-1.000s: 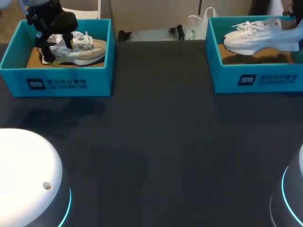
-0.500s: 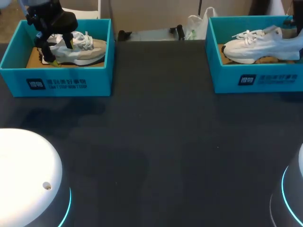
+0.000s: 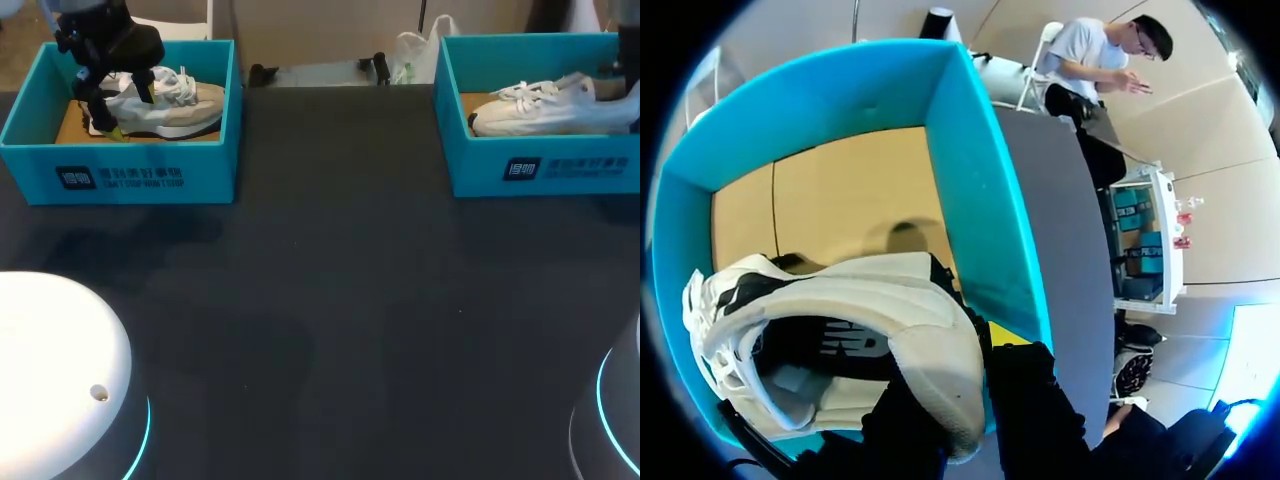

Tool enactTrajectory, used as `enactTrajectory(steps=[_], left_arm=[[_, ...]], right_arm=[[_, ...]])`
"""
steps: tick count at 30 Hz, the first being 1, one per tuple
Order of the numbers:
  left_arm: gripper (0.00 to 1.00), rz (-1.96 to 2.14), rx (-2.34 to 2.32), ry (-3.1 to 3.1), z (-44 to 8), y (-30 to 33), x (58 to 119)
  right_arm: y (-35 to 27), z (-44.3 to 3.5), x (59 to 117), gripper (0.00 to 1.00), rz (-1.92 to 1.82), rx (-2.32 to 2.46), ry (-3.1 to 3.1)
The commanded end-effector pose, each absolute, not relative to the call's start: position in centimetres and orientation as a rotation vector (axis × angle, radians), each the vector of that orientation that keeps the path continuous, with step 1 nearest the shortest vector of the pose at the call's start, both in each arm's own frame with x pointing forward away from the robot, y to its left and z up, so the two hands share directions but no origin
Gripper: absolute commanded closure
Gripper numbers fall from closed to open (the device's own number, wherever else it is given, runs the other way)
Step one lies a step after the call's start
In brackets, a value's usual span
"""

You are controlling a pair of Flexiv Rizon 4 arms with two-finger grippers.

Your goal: Take the shoe out of the shoebox, open the shoe tongue, remove and reinsert the insole, then place the shoe into the shoebox

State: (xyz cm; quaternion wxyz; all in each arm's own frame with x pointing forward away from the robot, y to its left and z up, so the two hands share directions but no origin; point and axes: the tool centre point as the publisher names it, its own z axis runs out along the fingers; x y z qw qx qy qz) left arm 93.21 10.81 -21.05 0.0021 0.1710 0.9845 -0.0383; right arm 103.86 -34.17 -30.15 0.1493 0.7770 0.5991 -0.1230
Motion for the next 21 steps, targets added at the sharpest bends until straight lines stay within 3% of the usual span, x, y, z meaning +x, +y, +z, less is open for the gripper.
enactTrajectory(steps=[1,21], left_arm=[[0.00,-0.119,0.538,3.088,-21.1,10.9,93.2],[0.00,-0.119,0.538,3.088,-21.1,10.9,93.2]], right_arm=[[-33.8,-30.4,102.5,1.00,-0.305,2.210,1.738],[-32.7,-33.2,102.3,1.00,-0.297,2.193,1.769]])
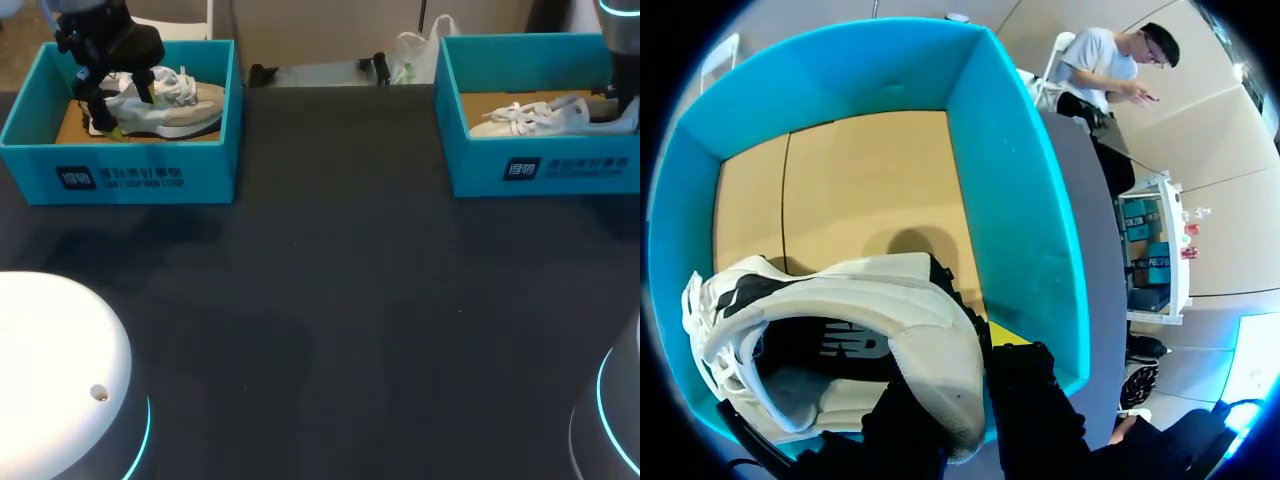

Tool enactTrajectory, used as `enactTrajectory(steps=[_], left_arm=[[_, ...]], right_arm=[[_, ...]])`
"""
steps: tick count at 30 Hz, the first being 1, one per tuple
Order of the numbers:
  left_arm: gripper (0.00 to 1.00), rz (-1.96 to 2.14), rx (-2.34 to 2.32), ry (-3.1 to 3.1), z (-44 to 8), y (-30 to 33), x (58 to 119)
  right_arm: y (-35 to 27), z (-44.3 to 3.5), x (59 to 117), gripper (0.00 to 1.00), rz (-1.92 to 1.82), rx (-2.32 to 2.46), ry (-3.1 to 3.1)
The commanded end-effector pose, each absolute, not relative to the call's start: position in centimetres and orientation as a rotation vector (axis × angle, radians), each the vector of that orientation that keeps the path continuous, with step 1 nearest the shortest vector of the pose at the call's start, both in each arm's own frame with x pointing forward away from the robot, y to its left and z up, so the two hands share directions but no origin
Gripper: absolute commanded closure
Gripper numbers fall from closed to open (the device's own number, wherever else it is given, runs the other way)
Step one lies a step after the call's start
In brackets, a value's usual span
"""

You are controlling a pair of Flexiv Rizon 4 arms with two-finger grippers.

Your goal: Take the shoe out of the shoebox, open the shoe tongue, remove and reinsert the insole, then place the shoe into the shoebox

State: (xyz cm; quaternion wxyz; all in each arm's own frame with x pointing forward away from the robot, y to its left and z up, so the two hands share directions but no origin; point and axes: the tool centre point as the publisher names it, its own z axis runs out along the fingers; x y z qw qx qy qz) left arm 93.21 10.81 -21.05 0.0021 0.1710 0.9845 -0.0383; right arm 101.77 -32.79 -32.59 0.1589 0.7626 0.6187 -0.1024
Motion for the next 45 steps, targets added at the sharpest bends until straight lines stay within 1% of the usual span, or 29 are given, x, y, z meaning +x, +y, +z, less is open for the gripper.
enactTrajectory(steps=[1,10,16,23,25,29,34,36,37,38,39,40,41,45], left_arm=[[0.00,-0.119,0.538,3.088,-21.1,10.9,93.2],[0.00,-0.119,0.538,3.088,-21.1,10.9,93.2],[0.00,-0.119,0.538,3.088,-21.1,10.9,93.2],[0.00,-0.119,0.538,3.088,-21.1,10.9,93.2],[0.00,-0.119,0.538,3.088,-21.1,10.9,93.2],[0.00,-0.119,0.538,3.088,-21.1,10.9,93.2],[0.00,-0.119,0.538,3.088,-21.1,10.9,93.2],[0.00,-0.119,0.538,3.088,-21.1,10.9,93.2],[0.00,-0.119,0.538,3.088,-21.1,10.9,93.2],[0.00,-0.119,0.538,3.088,-21.1,10.9,93.2],[0.00,-0.119,0.538,3.088,-21.1,10.9,93.2],[0.00,-0.119,0.538,3.088,-21.1,10.9,93.2],[0.00,-0.119,0.538,3.088,-21.1,10.9,93.2],[0.00,-0.119,0.538,3.088,-21.1,10.9,93.2]], right_arm=[[-32.8,-33.4,102.3,1.00,-0.297,2.194,1.769],[-33.3,-35.7,102.4,1.00,-0.323,2.216,1.778],[-33.9,-36.2,102.8,1.00,-0.320,2.227,1.779],[-33.2,-37.2,102.6,1.00,-0.332,2.218,1.810],[-33.2,-37.3,102.5,0.83,-0.334,2.222,1.812],[-33.6,-37.2,102.5,0.68,-0.326,2.230,1.806],[-33.8,-37.0,102.5,0.68,-0.321,2.228,1.809],[-33.8,-36.9,102.4,0.65,-0.319,2.232,1.808],[-33.9,-36.7,102.4,0.58,-0.313,2.237,1.811],[-33.9,-36.5,102.3,0.55,-0.309,2.238,1.812],[-33.8,-36.1,102.3,0.44,-0.303,2.237,1.814],[-33.8,-35.7,102.2,0.19,-0.294,2.240,1.818],[-33.8,-35.3,102.2,0.00,-0.289,2.240,1.818],[-33.9,-33.6,102.0,0.00,-0.261,2.248,1.812]])
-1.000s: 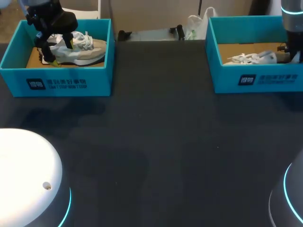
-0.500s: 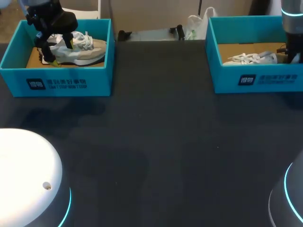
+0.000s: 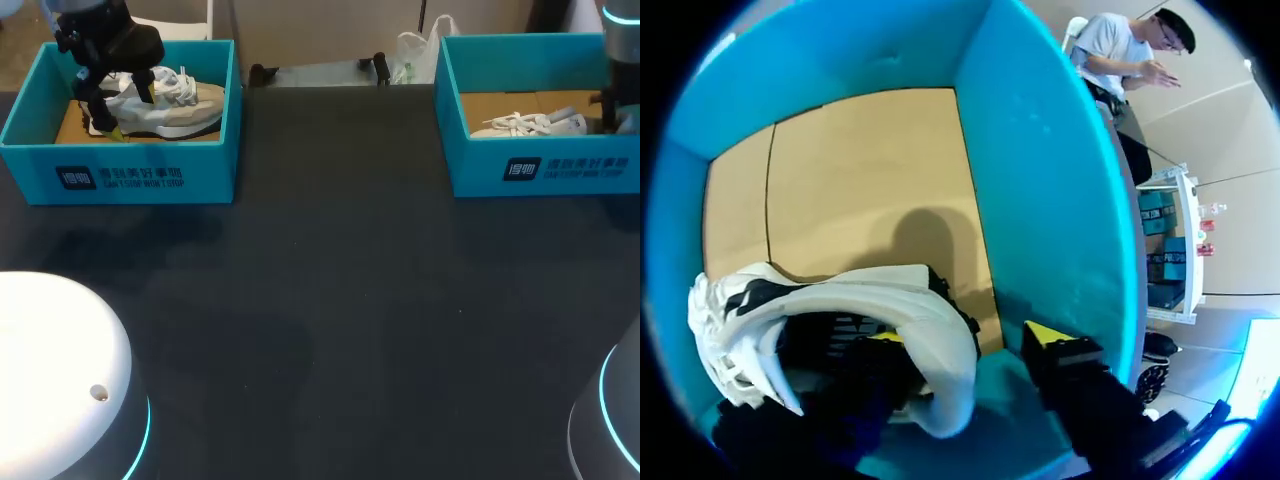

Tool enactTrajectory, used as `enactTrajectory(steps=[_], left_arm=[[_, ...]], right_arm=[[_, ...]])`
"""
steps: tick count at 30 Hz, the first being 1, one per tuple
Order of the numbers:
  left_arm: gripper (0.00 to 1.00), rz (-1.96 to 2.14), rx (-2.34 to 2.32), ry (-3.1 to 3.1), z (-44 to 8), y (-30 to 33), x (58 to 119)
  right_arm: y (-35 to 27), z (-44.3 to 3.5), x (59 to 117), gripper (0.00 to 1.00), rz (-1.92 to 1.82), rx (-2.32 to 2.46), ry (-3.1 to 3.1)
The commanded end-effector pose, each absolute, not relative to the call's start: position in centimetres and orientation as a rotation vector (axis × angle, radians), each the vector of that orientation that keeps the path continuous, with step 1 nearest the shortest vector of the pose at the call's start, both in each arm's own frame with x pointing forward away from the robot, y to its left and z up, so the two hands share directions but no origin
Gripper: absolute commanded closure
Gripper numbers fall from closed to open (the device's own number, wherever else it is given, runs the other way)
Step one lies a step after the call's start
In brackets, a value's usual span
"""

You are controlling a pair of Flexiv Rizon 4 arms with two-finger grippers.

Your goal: Take the shoe out of the shoebox, open the shoe tongue, remove and reinsert the insole, then place the shoe into the shoebox

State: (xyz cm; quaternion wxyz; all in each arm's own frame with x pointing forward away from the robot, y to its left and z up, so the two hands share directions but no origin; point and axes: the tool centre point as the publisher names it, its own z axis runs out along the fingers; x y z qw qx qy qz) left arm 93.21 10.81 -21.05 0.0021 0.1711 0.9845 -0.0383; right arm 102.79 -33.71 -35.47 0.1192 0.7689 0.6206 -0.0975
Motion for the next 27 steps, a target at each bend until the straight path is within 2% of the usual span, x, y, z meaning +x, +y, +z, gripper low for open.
enactTrajectory(steps=[1,18,27], left_arm=[[0.00,-0.119,0.538,3.088,-21.1,10.9,93.2],[0.00,-0.119,0.538,3.088,-21.1,10.9,93.2],[0.00,-0.119,0.538,3.088,-21.1,10.9,93.2]], right_arm=[[-33.9,-33.0,101.9,0.00,-0.259,2.249,1.812],[-30.1,-20.9,96.8,0.00,-0.120,2.292,1.846],[-27.2,-18.5,91.8,0.00,-0.095,2.311,1.861]])
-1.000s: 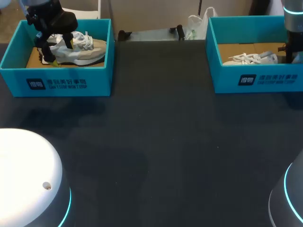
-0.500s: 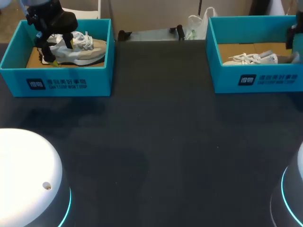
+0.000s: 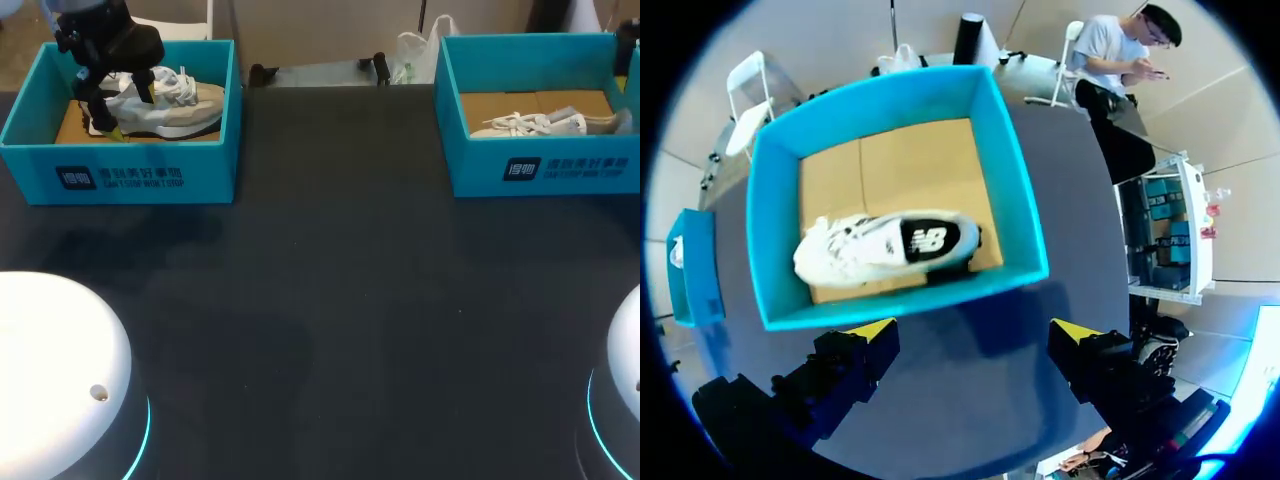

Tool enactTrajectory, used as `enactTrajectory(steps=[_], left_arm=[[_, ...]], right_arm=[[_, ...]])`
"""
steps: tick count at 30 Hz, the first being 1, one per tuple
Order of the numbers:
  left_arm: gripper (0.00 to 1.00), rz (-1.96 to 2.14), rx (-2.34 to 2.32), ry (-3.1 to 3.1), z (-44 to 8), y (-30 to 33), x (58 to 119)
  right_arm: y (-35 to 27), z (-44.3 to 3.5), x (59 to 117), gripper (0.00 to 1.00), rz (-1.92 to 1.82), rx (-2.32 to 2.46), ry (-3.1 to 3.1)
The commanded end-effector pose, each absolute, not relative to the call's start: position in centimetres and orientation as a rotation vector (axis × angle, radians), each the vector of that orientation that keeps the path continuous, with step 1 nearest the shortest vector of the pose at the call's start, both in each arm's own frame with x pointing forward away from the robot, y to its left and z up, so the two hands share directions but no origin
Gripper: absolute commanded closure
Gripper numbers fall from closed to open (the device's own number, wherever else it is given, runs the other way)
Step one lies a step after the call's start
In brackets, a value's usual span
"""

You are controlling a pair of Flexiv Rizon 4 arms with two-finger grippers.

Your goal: Take the shoe out of the shoebox, open the shoe tongue, remove and reinsert the insole, then place the shoe into the shoebox

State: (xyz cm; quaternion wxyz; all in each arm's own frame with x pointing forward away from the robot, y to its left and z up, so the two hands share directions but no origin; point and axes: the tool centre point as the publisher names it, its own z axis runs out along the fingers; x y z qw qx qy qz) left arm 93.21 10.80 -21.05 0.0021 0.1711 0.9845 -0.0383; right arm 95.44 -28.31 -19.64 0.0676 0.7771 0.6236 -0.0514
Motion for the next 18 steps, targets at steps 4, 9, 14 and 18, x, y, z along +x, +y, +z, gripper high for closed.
enactTrajectory(steps=[4,9,14,18], left_arm=[[0.00,-0.119,0.538,3.088,-21.1,10.9,93.2],[0.00,-0.119,0.538,3.088,-21.1,10.9,93.2],[0.00,-0.119,0.538,3.088,-21.1,10.9,93.2],[0.00,-0.119,0.538,3.088,-21.1,10.9,93.2]], right_arm=[[-26.2,-18.3,90.1,0.00,-0.072,2.337,1.884],[-24.7,-17.8,87.9,0.00,-0.037,2.372,1.869],[-23.5,-18.0,86.7,0.00,-0.046,2.408,1.822],[-23.5,-18.0,86.7,0.00,-0.046,2.408,1.822]])
